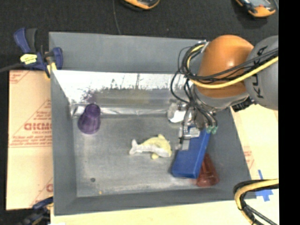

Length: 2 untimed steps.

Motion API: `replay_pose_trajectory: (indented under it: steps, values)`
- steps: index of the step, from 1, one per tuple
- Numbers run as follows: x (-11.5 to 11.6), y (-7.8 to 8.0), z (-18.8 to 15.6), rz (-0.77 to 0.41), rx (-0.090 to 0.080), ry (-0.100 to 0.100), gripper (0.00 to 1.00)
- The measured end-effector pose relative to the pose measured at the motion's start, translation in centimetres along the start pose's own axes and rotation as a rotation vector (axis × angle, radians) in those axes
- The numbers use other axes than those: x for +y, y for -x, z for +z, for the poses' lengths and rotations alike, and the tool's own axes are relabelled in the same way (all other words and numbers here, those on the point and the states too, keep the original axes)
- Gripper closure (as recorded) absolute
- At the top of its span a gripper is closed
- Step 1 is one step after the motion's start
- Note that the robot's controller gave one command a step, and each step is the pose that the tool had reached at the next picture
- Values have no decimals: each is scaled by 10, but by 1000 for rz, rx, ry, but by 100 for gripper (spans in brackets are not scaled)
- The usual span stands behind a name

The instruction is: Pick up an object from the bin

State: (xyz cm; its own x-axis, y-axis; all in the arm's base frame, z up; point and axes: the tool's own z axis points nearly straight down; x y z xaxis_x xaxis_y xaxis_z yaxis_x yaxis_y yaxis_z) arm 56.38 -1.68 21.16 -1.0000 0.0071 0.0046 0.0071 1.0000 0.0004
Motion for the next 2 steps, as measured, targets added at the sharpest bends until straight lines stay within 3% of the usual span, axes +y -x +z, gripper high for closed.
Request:
replay_pose_trajectory:
  steps: [1, 2]
  values:
    - [0, 1, -4, 0, -8, 0, 0]
    - [17, -23, 63, -11, -12, 0, 0]
